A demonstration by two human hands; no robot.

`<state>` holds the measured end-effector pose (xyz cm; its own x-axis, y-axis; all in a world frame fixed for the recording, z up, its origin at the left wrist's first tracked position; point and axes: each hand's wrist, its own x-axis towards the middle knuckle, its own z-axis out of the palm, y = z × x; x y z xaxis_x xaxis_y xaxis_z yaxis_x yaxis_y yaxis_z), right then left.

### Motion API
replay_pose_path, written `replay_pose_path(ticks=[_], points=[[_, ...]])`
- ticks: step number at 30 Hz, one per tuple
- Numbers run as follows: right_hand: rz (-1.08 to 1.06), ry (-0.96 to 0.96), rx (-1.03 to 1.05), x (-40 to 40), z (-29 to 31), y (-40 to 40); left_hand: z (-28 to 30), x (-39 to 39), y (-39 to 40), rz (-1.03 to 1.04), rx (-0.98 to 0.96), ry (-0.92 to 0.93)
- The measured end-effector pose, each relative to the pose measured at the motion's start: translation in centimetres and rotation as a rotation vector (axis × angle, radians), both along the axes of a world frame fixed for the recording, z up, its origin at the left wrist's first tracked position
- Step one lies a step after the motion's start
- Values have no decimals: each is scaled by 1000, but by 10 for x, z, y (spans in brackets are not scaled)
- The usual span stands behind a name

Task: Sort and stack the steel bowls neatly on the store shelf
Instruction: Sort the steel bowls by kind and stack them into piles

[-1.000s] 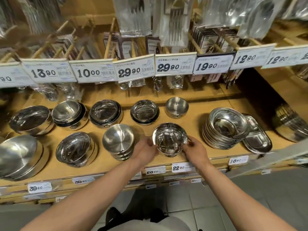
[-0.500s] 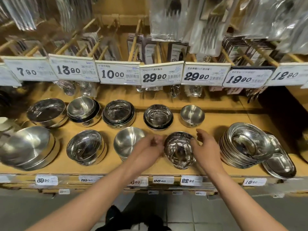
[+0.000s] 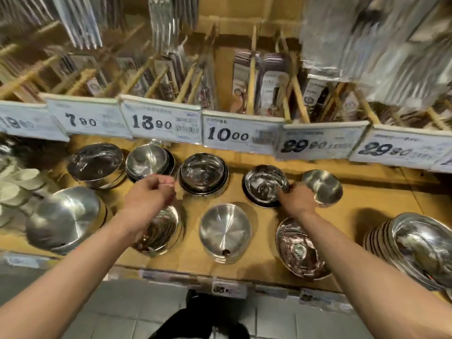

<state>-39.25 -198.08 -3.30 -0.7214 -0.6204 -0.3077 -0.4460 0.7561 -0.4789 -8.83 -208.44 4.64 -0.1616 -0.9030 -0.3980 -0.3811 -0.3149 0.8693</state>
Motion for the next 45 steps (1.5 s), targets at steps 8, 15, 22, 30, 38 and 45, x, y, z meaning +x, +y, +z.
replay_pose_path(ticks=[8,15,22,30,38,45], points=[[-153,-72,81,-4,2,-11,-5,-33,-12,-151,33,39],[-239,-229,-116,-16,12,10,-3,-58,-12,-233,41,39],[-417,-463,-363,-22,34,85,-3,-103,18,-360,5,52],[-596,-664,-601,-11,68,194,-8,-213,68,-673,-36,-134],[-671,-670,-675,12,66,228,-47,-291,69,-768,-248,-385],[-785,-688,-713,23,55,237,-77,-328,56,-822,-189,-502]])
